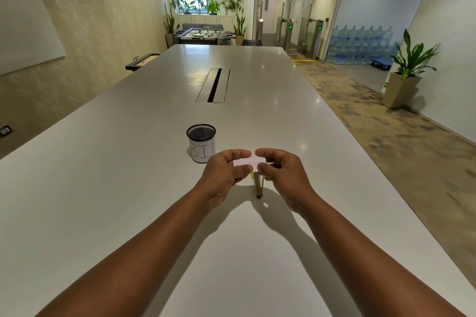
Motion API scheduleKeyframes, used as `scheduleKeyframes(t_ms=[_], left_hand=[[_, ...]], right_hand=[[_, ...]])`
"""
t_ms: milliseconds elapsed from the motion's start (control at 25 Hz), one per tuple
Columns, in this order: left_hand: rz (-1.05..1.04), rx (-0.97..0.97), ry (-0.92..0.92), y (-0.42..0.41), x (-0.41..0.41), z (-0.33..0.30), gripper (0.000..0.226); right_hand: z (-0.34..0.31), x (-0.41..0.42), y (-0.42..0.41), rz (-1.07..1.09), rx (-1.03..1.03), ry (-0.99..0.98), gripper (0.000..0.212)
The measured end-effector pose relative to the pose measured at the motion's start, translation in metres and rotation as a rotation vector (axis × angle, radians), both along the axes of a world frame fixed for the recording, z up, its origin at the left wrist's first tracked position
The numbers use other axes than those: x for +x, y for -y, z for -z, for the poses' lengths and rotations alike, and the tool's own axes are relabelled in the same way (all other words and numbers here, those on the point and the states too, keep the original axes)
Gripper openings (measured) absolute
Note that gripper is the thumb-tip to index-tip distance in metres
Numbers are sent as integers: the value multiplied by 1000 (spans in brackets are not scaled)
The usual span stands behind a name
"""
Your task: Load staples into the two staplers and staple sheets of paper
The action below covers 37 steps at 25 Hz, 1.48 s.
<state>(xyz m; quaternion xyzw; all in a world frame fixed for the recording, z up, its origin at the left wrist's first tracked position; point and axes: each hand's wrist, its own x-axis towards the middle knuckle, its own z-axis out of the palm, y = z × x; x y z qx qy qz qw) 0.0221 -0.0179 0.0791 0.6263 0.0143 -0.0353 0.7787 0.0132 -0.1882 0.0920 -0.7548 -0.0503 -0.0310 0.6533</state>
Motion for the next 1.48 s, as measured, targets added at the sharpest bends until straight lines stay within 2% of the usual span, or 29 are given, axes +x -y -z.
scheduleKeyframes(t_ms=[200, 320, 440, 520, 640, 760, 840, 960, 1040, 1160, 1320, 1480], left_hand=[[-58, 12, 26, -10, 0, 3, 46], [-179, 135, 34, -19, 2, 9, 55], [-235, 154, 48, -29, 5, 18, 49], [-260, 122, 34, -36, 9, 25, 42], [-367, 176, -16, -54, 16, 38, 32], [-528, 284, -33, -75, 23, 55, 28], [-579, 445, -21, -92, 29, 68, 24], [-533, 678, 40, -121, 43, 82, 19], [-511, 749, 100, -134, 51, 89, 19], [-504, 784, 149, -144, 63, 97, 19], [-467, 792, 204, -146, 72, 102, 19], [-445, 827, 265, -145, 72, 108, 20]], right_hand=[[4, 6, -4, 8, 43, -12, 42], [9, 13, -7, 34, 26, -35, 40], [13, 23, -17, 37, -10, -8, 22], [13, 30, -26, 56, -68, 39, 20], [12, 47, -39, 102, -159, 127, 21], [3, 70, -55, 123, -277, 232, 24], [-4, 88, -69, 115, -348, 323, 21], [-12, 117, -93, 90, -471, 452, 20], [-14, 131, -104, 71, -553, 520, 21], [-8, 151, -120, 10, -673, 564, 23], [6, 168, -133, -118, -738, 529, 21], [21, 167, -130, -98, -670, 565, 18]])
